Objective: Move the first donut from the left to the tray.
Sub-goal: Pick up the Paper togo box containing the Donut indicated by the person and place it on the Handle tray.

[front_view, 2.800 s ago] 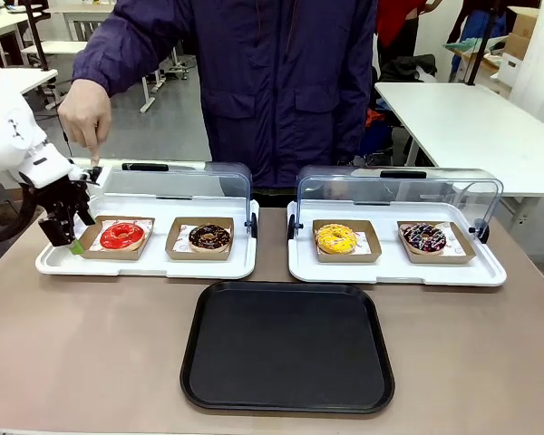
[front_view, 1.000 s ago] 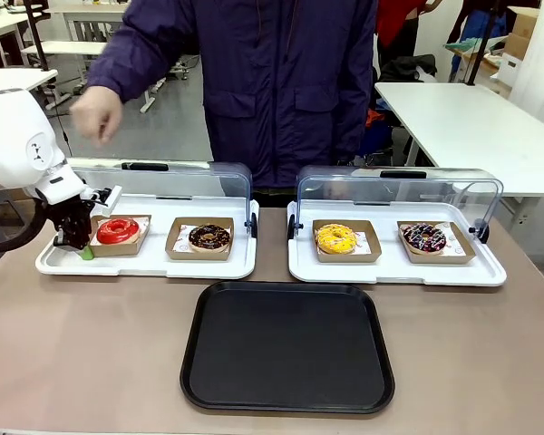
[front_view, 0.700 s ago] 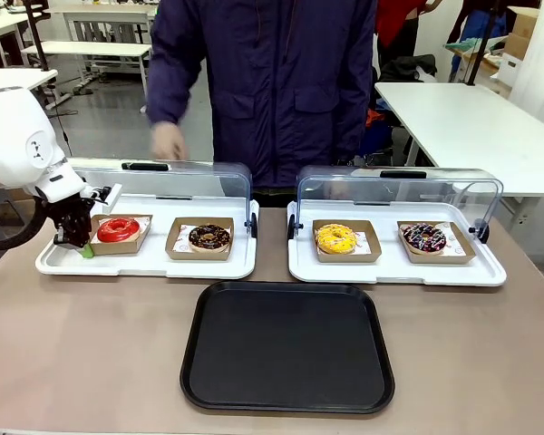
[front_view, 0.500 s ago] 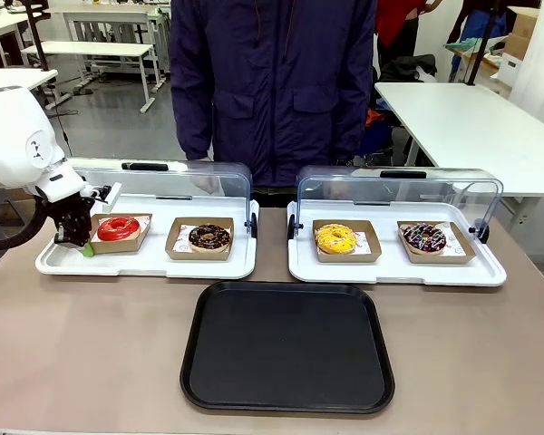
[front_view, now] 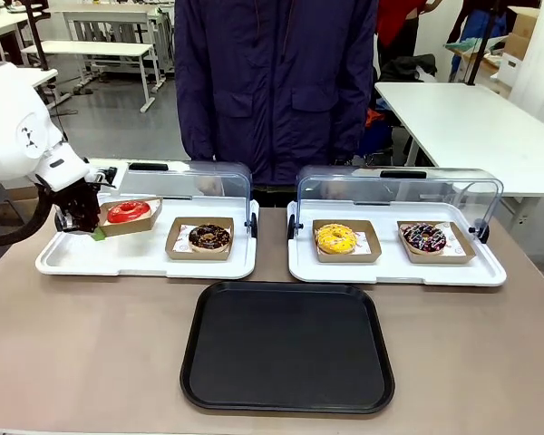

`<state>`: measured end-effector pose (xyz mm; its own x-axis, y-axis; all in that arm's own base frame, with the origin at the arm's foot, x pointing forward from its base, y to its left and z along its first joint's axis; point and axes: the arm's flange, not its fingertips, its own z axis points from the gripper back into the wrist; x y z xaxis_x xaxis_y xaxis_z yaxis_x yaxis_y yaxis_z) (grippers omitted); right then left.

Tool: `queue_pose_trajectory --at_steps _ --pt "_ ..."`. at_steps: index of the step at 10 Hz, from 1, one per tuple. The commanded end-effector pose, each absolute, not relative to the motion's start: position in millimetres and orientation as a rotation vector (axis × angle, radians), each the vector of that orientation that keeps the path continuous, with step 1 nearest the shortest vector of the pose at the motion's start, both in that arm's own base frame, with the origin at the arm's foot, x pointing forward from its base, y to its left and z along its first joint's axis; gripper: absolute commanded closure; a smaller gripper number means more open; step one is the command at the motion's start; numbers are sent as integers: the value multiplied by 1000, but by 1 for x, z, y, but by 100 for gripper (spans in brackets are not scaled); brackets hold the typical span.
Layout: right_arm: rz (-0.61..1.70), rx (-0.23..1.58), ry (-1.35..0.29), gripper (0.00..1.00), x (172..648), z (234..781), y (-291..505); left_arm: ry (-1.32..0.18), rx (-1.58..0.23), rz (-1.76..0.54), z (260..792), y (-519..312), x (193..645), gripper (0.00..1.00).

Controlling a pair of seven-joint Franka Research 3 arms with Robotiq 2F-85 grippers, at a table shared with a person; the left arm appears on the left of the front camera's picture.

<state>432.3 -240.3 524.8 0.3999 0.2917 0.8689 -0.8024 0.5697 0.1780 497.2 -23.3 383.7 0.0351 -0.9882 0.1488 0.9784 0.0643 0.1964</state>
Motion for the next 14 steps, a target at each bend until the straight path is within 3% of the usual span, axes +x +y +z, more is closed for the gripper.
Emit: queue_pose_trajectory --at_steps 1,6,7,8,12,14 --pt "771 660 -915 0 430 525 -239 -296 147 -1513 393 -56 453 98" --pt "771 660 -915 0 430 525 -239 -303 217 -1583 382 -147 362 98" --pt "771 660 -915 0 430 525 -239 -345 240 -1529 381 -151 356 98" --pt "771 660 -915 0 430 525 -239 -291 180 -1590 393 -147 384 98" --pt "771 660 -915 0 430 525 -239 -299 178 -1572 394 -153 383 98" --pt "771 660 -915 0 430 525 -239 -312 243 -1509 401 -203 336 98"
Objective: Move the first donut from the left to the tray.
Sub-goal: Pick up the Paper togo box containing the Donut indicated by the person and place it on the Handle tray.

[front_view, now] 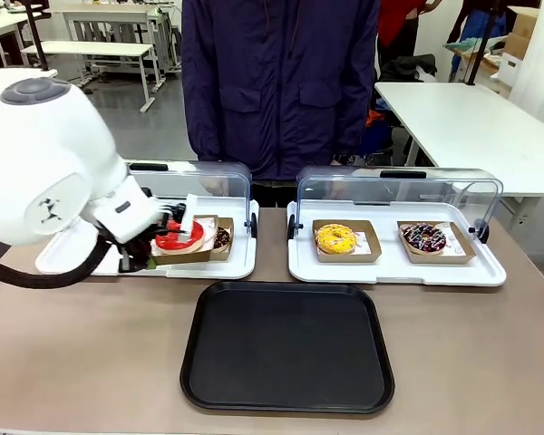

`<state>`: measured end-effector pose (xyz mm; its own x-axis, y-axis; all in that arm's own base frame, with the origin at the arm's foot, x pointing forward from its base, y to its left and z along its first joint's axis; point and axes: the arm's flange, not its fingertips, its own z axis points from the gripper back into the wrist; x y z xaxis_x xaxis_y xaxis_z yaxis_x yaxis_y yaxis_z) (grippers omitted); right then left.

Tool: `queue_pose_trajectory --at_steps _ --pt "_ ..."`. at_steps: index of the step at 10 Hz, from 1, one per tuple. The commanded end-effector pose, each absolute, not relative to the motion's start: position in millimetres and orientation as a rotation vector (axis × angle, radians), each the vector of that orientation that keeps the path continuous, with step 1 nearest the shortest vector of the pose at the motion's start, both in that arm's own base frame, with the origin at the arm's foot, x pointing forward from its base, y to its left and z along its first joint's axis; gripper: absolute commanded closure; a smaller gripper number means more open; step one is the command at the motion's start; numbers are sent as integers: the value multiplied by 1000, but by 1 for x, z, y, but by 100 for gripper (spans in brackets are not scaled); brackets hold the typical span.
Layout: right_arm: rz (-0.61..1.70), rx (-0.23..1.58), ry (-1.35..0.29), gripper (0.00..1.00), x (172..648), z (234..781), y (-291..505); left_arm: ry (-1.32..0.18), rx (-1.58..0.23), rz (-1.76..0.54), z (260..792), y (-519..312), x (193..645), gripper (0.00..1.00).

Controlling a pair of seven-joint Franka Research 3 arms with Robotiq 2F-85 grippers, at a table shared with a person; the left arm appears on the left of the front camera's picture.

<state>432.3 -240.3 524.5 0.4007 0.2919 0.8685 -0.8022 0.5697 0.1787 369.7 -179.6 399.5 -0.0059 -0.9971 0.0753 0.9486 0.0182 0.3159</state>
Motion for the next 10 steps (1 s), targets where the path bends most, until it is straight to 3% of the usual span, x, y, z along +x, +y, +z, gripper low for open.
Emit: queue_pose_trajectory --at_steps 1,6,10 --pt "771 660 -915 0 430 525 -239 -320 263 -1516 404 -228 316 98" --pt "771 660 -915 0 430 525 -239 -374 222 -1565 378 -328 241 98" --pt "771 660 -915 0 430 525 -239 -345 215 -1592 344 -356 230 98"
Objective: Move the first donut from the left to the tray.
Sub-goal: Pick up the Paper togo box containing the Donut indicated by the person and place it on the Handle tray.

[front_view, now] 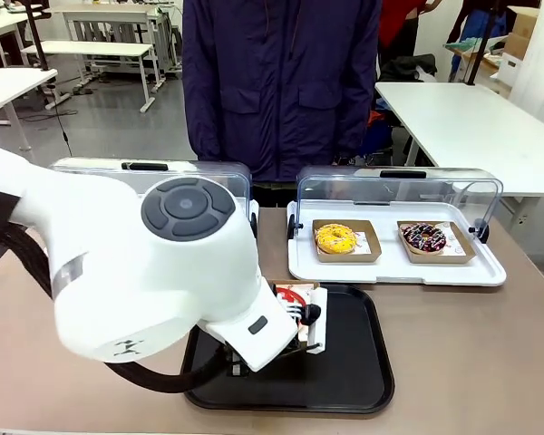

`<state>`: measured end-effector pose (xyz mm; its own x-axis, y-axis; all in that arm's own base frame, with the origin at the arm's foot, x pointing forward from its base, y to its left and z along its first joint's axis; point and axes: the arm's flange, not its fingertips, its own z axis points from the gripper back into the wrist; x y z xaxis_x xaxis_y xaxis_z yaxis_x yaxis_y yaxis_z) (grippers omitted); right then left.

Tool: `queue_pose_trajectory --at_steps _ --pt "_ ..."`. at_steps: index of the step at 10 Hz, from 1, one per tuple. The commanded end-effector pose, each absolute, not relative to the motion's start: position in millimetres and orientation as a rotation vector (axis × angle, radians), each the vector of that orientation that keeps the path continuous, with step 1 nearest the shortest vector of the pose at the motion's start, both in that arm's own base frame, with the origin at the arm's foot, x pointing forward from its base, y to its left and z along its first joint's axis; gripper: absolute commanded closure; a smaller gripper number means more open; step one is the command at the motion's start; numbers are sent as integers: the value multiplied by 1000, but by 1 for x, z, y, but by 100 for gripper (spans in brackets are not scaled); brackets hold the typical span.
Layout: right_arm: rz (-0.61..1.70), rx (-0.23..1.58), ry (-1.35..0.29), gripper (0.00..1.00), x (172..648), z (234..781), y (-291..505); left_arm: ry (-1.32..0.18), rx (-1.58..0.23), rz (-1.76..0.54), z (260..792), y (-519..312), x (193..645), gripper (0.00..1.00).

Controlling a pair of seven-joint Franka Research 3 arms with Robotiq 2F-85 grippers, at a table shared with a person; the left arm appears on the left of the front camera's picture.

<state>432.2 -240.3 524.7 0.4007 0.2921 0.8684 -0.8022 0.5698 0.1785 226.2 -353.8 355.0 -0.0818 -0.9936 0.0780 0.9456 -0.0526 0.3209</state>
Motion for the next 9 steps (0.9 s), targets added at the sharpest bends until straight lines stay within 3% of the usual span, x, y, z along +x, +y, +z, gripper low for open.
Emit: queue_pose_trajectory --at_steps 1,9 --pt "771 660 -915 0 430 525 -239 -334 220 -1592 337 -361 234 98" --pt "771 660 -915 0 430 525 -239 -230 199 -1604 304 -388 246 98"
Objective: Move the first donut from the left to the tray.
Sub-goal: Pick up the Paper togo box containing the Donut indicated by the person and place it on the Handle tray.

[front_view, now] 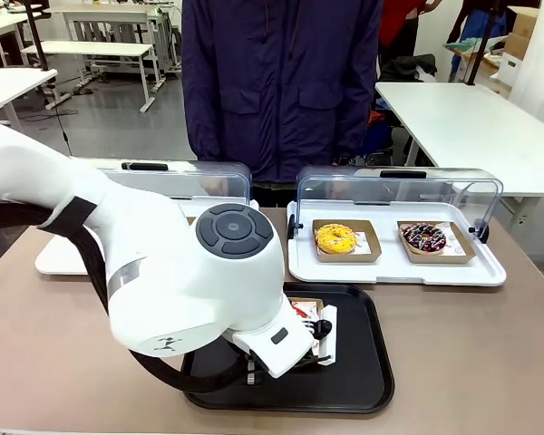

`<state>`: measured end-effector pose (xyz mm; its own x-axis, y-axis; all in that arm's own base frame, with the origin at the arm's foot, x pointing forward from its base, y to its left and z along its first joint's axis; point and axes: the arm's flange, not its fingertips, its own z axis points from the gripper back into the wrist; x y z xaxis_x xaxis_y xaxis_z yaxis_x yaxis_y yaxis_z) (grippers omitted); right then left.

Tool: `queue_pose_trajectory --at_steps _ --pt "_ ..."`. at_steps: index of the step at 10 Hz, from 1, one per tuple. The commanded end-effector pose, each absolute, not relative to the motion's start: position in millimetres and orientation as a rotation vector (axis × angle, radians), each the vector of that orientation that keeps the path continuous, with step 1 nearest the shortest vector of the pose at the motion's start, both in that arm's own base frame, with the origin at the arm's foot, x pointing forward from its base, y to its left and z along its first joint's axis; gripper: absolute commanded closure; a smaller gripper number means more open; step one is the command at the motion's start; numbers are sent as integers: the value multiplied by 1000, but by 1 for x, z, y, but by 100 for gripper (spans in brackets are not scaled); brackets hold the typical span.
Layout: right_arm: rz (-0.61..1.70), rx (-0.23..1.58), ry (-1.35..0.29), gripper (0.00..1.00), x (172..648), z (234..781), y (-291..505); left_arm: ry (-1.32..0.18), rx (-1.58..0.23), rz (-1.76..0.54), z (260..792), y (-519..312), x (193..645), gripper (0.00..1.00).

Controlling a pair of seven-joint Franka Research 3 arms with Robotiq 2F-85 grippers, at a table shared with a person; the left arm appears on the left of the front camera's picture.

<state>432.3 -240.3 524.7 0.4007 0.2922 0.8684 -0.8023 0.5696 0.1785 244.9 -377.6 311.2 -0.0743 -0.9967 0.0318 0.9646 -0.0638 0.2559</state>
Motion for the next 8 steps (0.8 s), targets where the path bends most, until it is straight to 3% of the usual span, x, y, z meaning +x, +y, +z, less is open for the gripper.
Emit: queue_pose_trajectory --at_steps 1,2,3,4,5,7,8 --pt "771 660 -915 0 430 525 -239 -220 194 -1605 302 -389 245 98" --pt "771 660 -915 0 430 525 -239 -220 198 -1598 302 -388 247 98" --pt "771 660 -915 0 430 525 -239 -223 205 -1602 303 -387 248 45" --pt "771 660 -915 0 430 525 -239 -229 174 -1609 306 -386 249 42" --pt "771 660 -915 0 430 525 -239 -224 159 -1604 309 -384 249 0" --pt "771 660 -915 0 430 525 -239 -246 174 -1605 325 -383 241 0" --pt "771 660 -915 0 430 525 -239 -265 187 -1599 341 -383 236 18"
